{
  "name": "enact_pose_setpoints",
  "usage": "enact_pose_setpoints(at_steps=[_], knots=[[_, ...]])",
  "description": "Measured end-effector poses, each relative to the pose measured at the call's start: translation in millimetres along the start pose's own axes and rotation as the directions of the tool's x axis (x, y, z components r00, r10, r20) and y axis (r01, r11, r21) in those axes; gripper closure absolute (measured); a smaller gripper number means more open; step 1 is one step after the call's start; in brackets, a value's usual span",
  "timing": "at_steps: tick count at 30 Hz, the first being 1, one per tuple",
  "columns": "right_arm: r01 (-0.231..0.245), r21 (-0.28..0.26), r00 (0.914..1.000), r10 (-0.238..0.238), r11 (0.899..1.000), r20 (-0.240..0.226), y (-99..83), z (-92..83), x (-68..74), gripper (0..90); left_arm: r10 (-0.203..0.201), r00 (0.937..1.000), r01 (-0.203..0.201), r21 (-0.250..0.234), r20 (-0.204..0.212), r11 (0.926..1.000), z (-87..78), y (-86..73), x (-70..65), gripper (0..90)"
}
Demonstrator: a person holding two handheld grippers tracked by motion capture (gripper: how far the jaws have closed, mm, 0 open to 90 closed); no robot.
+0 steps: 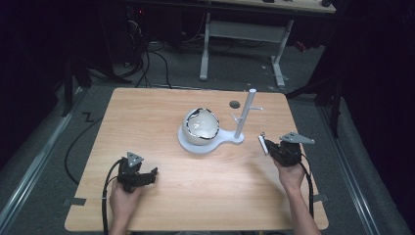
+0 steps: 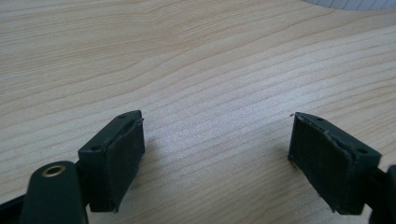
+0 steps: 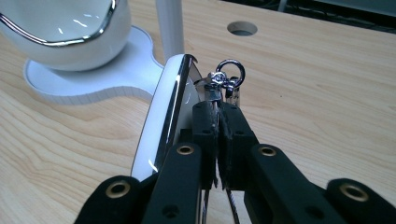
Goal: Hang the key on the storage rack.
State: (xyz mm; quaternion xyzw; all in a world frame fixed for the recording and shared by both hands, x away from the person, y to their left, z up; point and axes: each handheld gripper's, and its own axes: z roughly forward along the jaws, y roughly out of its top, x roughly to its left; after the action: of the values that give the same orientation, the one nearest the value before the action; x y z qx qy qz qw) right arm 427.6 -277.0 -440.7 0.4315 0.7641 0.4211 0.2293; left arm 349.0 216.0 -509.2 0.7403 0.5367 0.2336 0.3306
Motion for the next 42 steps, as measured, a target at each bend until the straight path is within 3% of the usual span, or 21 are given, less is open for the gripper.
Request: enact_pose_setpoints(at_steps=[12,18,23,31,42], knots=[[-0.013,-0.022,0.9996,0.013,1.0,-0.027,4.0,-11.9,-1.6,86.3,0.001,1.0,-0.001,0.001,-0.001,1.0,0.0,0.1,-0.1,18.7],[0.008,-0.049,0.9993,-0.01,0.999,-0.037,14.2,-21.0,2.1,86.3,0.0,1.0,0.0,0.0,-0.001,1.0,0.0,0.0,-0.1,18.7],[-0.013,-0.072,0.9978,0.008,0.997,-0.066,22.2,-27.9,-0.4,86.3,0.001,1.0,-0.001,0.001,-0.001,1.0,-0.1,0.1,-0.1,18.7],[0.002,-0.094,0.9984,-0.007,0.996,-0.057,29.9,-35.0,-0.9,86.3,0.0,1.0,0.0,0.0,-0.001,1.0,0.0,0.0,-0.1,18.7],[0.004,-0.135,0.9968,-0.015,0.991,-0.079,46.9,-44.6,-0.9,86.3,0.0,1.0,0.0,0.0,-0.001,1.0,0.0,0.0,-0.1,18.7]])
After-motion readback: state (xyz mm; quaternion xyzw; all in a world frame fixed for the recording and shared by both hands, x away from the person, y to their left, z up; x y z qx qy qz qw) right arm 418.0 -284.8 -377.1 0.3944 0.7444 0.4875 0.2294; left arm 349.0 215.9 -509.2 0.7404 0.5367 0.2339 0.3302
